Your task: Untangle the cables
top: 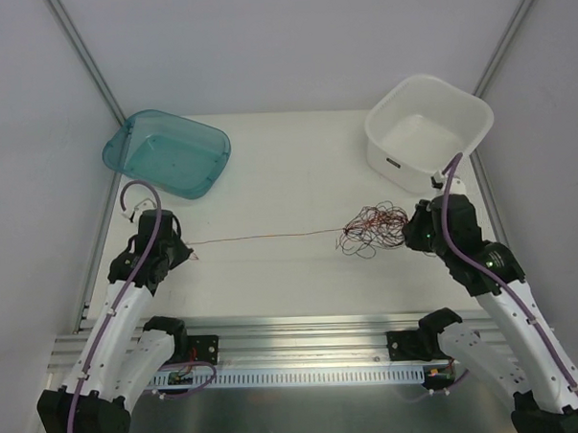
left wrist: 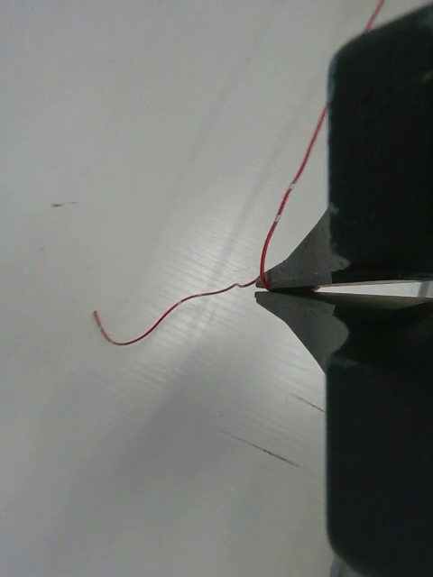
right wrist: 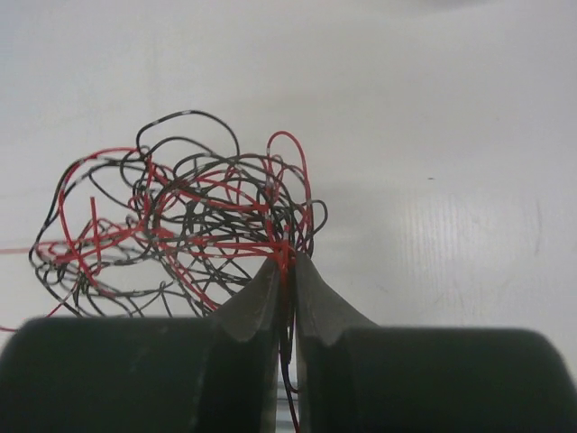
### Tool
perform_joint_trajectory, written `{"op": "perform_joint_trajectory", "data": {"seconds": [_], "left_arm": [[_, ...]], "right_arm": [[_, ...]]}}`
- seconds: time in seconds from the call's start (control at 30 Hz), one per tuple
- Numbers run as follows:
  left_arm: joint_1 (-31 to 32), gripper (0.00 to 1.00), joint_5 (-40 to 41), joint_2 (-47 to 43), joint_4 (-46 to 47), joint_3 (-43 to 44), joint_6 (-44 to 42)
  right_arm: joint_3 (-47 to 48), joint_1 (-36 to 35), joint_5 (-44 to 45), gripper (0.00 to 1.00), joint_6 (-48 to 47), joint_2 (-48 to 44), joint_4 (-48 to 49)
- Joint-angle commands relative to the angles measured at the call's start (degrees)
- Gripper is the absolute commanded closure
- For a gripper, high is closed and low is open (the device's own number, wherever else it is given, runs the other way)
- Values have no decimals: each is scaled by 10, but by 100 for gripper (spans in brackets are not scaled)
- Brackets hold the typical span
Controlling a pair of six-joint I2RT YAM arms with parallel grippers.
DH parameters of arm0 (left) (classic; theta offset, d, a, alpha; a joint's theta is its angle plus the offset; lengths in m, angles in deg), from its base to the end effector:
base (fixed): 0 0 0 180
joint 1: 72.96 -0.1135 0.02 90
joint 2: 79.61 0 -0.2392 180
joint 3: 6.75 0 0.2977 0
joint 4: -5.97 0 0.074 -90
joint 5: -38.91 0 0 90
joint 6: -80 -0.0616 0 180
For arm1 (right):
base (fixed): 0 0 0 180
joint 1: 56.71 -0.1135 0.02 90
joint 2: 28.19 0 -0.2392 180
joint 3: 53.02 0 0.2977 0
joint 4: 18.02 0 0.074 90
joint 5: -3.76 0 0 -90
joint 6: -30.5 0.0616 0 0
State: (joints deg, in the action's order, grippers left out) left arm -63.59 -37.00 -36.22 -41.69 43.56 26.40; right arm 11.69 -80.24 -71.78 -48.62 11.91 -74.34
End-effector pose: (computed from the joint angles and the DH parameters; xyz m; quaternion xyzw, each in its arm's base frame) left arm 0.2422 -0.0248 0.2264 -0.2605 0.8652 -0.0581 0.4244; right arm 0.2091 0.0743 0.3213 -0.0345 0.8679 0.0379 0.4940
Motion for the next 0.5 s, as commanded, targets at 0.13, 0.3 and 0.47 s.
{"op": "perform_joint_trajectory", "data": {"seconds": [0.13, 0.3, 0.47], "left_arm": [[-13, 71, -139, 2, 6, -46, -38], [-12, 22, -278, -19, 17, -44, -53], [56, 6, -364, 4, 38, -17, -31]], "right_arm": [[-133, -37, -163, 51, 1, 80, 123], [-117, -79, -100, 31, -2, 101, 103], [-109, -106, -100, 31, 14, 81, 115]]}}
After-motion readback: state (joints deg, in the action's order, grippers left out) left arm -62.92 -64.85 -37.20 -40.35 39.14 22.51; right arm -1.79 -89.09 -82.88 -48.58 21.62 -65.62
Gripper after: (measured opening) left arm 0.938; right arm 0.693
